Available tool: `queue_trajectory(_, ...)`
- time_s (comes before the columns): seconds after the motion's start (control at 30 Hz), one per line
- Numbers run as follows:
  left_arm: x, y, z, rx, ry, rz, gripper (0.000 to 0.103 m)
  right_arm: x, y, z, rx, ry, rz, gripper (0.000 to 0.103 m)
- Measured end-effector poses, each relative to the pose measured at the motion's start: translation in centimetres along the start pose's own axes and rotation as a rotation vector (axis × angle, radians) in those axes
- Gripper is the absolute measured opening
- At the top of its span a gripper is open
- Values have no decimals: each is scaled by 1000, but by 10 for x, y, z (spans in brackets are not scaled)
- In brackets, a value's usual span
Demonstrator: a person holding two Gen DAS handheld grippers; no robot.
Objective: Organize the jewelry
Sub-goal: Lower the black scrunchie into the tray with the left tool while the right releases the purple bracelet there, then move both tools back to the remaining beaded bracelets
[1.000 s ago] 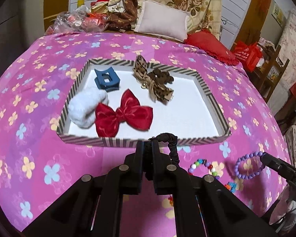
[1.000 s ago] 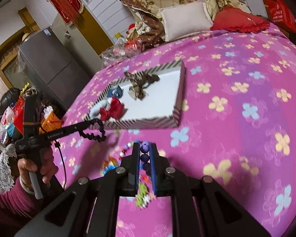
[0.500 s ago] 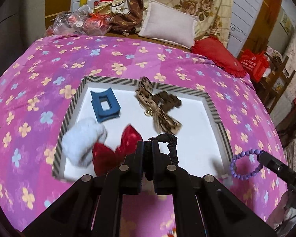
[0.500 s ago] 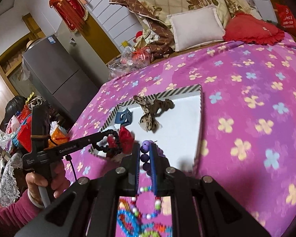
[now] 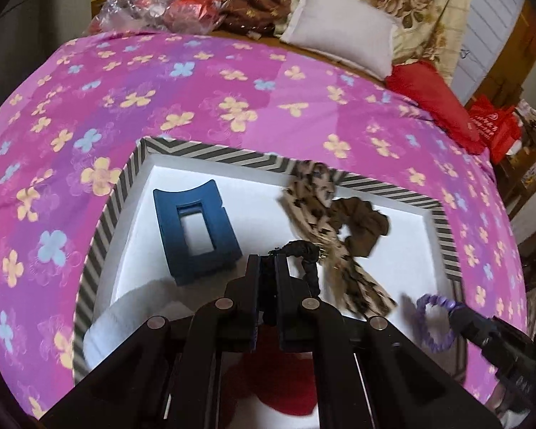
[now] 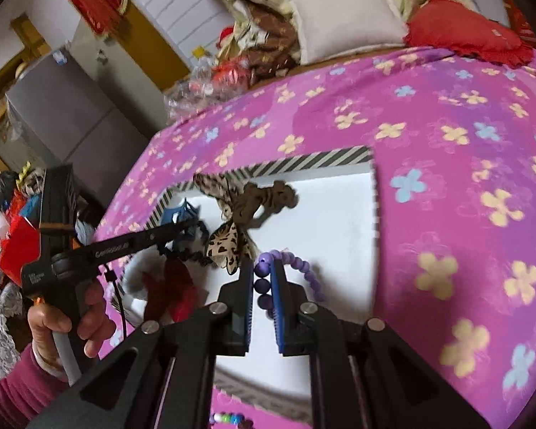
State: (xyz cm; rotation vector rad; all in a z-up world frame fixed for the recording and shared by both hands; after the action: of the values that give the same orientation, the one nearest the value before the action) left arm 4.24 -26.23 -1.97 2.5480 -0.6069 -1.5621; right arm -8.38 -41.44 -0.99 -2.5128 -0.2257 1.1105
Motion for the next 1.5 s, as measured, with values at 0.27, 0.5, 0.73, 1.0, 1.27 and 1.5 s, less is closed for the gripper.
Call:
queue_trajectory(0.27,6,-2,0,9,2,-36,5,49,-22,10,-76,-137,18,10)
queue_trajectory(0.5,0,-2,2,-10,-5,5,32,51,-23,18,-37,-152,-15,22)
queue_trajectory(0.73,-28,-4,11,-22,35,21,45,11,-16,21,-12,-73,-10,42)
queue_trajectory(1.0,-69,0,41,31,106,-12,45,-41,-21,42,-40,6,75,56)
queue_trajectory(1.27,-98,3,83,49,142,-18,45,-89,-42,71,-74,99,106,74)
queue_trajectory(1.5,-115,7,115,71,151,-15,45,-108,-40,100,-4,117,97,80)
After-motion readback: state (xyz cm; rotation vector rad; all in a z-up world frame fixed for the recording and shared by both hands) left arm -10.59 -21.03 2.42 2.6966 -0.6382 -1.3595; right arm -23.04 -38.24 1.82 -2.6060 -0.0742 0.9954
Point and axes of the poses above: each gripper's, at about its wrist camera, not at the fingertips, and x roughly the way its jaws point, y to its right, z to its underside, the point moved 8 cm from there along x, roughly the way its jaws point, and after that the axes turned 6 degrees about -x, right-handed, at the moved point
